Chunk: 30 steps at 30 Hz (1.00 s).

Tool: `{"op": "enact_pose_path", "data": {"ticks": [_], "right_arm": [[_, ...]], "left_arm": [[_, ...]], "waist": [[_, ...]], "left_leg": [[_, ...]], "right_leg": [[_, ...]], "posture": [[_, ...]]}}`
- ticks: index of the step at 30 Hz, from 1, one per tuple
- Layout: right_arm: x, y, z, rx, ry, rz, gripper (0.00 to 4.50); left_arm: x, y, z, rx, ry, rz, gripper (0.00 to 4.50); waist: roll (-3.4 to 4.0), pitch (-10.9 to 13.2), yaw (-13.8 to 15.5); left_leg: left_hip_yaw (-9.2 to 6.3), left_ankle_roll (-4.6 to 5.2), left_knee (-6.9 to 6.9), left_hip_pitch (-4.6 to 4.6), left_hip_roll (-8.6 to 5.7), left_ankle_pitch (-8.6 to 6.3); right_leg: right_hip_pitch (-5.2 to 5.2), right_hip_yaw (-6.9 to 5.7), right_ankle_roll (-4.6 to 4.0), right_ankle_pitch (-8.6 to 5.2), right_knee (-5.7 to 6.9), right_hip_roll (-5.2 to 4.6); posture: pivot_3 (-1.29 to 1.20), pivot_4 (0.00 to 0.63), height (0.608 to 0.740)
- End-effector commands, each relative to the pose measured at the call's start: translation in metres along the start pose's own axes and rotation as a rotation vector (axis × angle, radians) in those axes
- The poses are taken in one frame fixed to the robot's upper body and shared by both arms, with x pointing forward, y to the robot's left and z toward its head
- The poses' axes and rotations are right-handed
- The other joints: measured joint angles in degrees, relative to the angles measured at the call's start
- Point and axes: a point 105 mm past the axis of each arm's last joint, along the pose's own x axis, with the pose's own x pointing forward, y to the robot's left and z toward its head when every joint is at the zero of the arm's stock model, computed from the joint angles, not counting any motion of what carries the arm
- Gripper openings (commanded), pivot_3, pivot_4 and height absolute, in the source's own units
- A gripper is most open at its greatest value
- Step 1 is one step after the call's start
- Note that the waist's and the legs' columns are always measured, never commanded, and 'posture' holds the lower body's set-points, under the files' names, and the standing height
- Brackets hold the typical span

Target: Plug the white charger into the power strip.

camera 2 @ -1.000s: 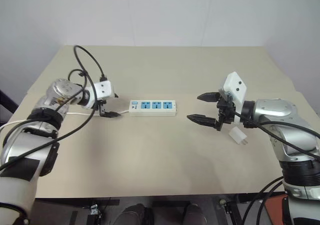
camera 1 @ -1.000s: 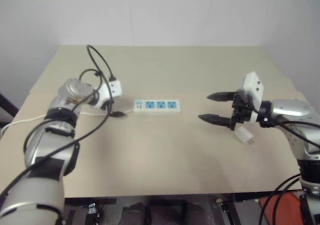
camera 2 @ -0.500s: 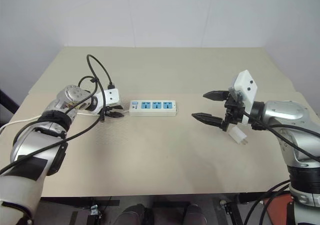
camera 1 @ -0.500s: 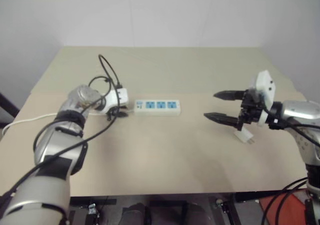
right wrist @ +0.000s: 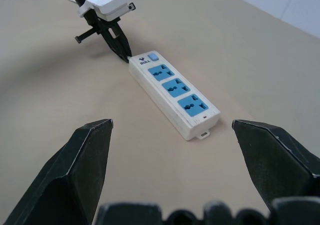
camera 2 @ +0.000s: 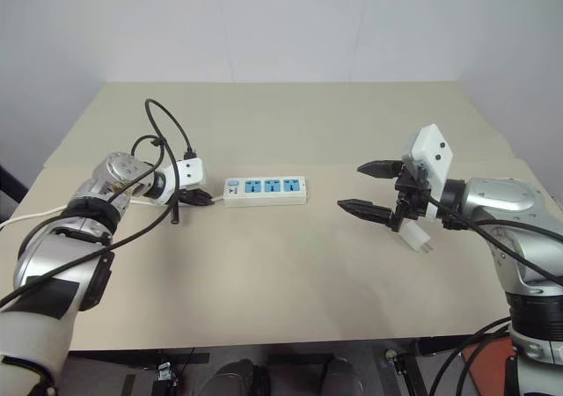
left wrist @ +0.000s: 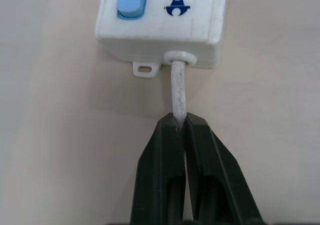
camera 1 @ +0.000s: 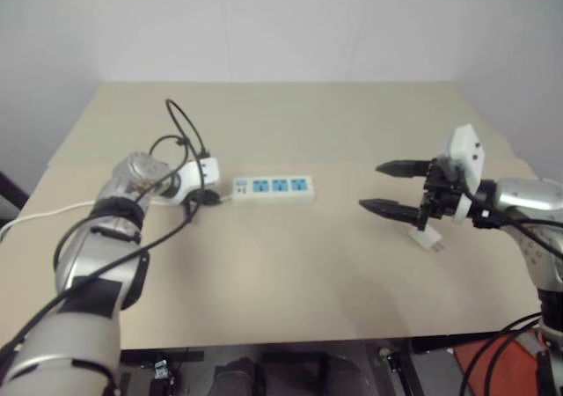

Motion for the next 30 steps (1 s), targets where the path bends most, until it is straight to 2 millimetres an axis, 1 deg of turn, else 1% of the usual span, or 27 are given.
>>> {"op": "enact_pose_path", "data": {"ticks": [1, 5, 8, 9, 14, 18, 20, 22, 25, 27, 28, 30], "right_arm": [[-0.008, 0.0, 0.01, -0.036, -0.014, -0.019, 4.5], [-0.011, 0.0, 0.008, -0.032, -0.009, -0.029, 4.5], [-0.015, -0.001, 0.007, -0.028, -0.003, -0.034, 4.5], [-0.016, -0.001, 0.007, -0.027, -0.002, -0.036, 4.5], [-0.018, -0.001, 0.006, -0.023, 0.003, -0.041, 4.5], [-0.021, -0.003, 0.007, -0.022, 0.007, -0.051, 4.5], [-0.021, -0.003, 0.008, -0.023, 0.008, -0.053, 4.5], [-0.022, -0.003, 0.008, -0.023, 0.008, -0.054, 4.5], [-0.023, -0.003, 0.01, -0.022, 0.006, -0.057, 4.5], [-0.024, -0.003, 0.01, -0.021, 0.006, -0.061, 4.5], [-0.024, -0.003, 0.01, -0.021, 0.006, -0.063, 4.5], [-0.026, -0.003, 0.01, -0.021, 0.009, -0.067, 4.5]], "left_arm": [[-0.012, 0.0, 0.006, 0.064, -0.038, -0.03, 0.03], [-0.022, -0.005, 0.01, 0.11, -0.075, -0.062, 0.03], [-0.024, -0.017, 0.017, 0.131, -0.142, -0.085, 0.03], [-0.024, -0.024, 0.021, 0.136, -0.166, -0.103, 0.03], [-0.016, -0.073, 0.043, 0.127, -0.255, -0.174, 0.03], [-0.007, -0.097, 0.056, 0.084, -0.27, -0.167, 0.03], [-0.005, -0.103, 0.058, 0.064, -0.266, -0.162, 0.03], [-0.003, -0.105, 0.056, 0.051, -0.237, -0.144, 0.03], [-0.003, -0.099, 0.05, 0.048, -0.201, -0.105, 0.03], [-0.005, -0.093, 0.046, 0.051, -0.182, -0.082, 0.58], [-0.006, -0.091, 0.045, 0.055, -0.177, -0.078, 0.78], [-0.016, -0.091, 0.049, 0.064, -0.213, -0.109, 1.39]], "waist": [[-0.01, 0.01, -0.13], [-0.03, 0.02, -0.19], [-0.03, 0.02, -0.19], [-0.02, 0.02, -0.16], [-0.01, 0.02, 0.22], [-0.01, 0.02, 0.92], [-0.02, 0.02, 1.12], [-0.02, 0.02, 1.17], [-0.02, 0.02, 1.18], [-0.02, 0.02, 1.16], [-0.02, 0.02, 1.15], [-0.02, 0.02, 1.1]], "left_leg": [[0.0, 0.0, 0.0, -0.01, 0.01, 0.0], [0.0, 0.0, 0.01, -0.08, 0.01, 0.0], [0.0, 0.0, 0.0, -0.08, 0.04, 0.0], [0.0, -0.01, 0.0, -0.09, 0.04, 0.0], [-0.03, -0.01, 0.02, -0.09, 0.05, 0.0], [-0.06, -0.01, 0.05, -0.04, 0.05, 0.0], [-0.07, -0.01, 0.05, -0.01, 0.04, 0.0], [-0.07, -0.01, 0.04, -0.01, 0.04, 0.0], [-0.06, -0.01, 0.04, -0.01, 0.02, 0.0], [-0.06, -0.01, 0.03, -0.01, 0.02, 0.0], [-0.06, -0.01, 0.03, 0.0, 0.03, 0.0], [-0.06, -0.01, 0.02, 0.01, 0.04, 0.0]], "right_leg": [[-0.01, 0.0, 0.0, 0.0, 0.0, 0.0], [-0.07, 0.0, 0.0, 0.0, -0.01, 0.0], [-0.07, 0.0, 0.0, 0.0, -0.03, -0.01], [-0.07, 0.0, 0.0, 0.0, -0.04, 0.0], [-0.04, 0.01, 0.0, 0.0, -0.06, -0.02], [0.03, 0.0, -0.01, 0.0, -0.04, -0.02], [0.07, 0.01, -0.01, 0.0, -0.05, -0.01], [0.07, 0.01, -0.01, 0.0, -0.06, 0.0], [0.07, 0.0, -0.01, 0.0, -0.08, 0.0], [0.06, 0.0, -0.01, 0.0, -0.09, 0.01], [0.06, 0.0, -0.01, 0.0, -0.09, 0.01], [0.06, 0.0, -0.01, -0.01, -0.09, 0.02]], "posture": [[0.0, 0.15, 0.74], [0.0, 0.15, 0.74], [0.0, 0.15, 0.74], [0.0, 0.15, 0.74], [0.0, 0.15, 0.74], [0.0, 0.15, 0.74], [0.0, 0.15, 0.74], [0.0, 0.15, 0.74], [0.0, 0.15, 0.74], [0.0, 0.15, 0.74], [0.0, 0.15, 0.74], [0.0, 0.15, 0.74]]}}
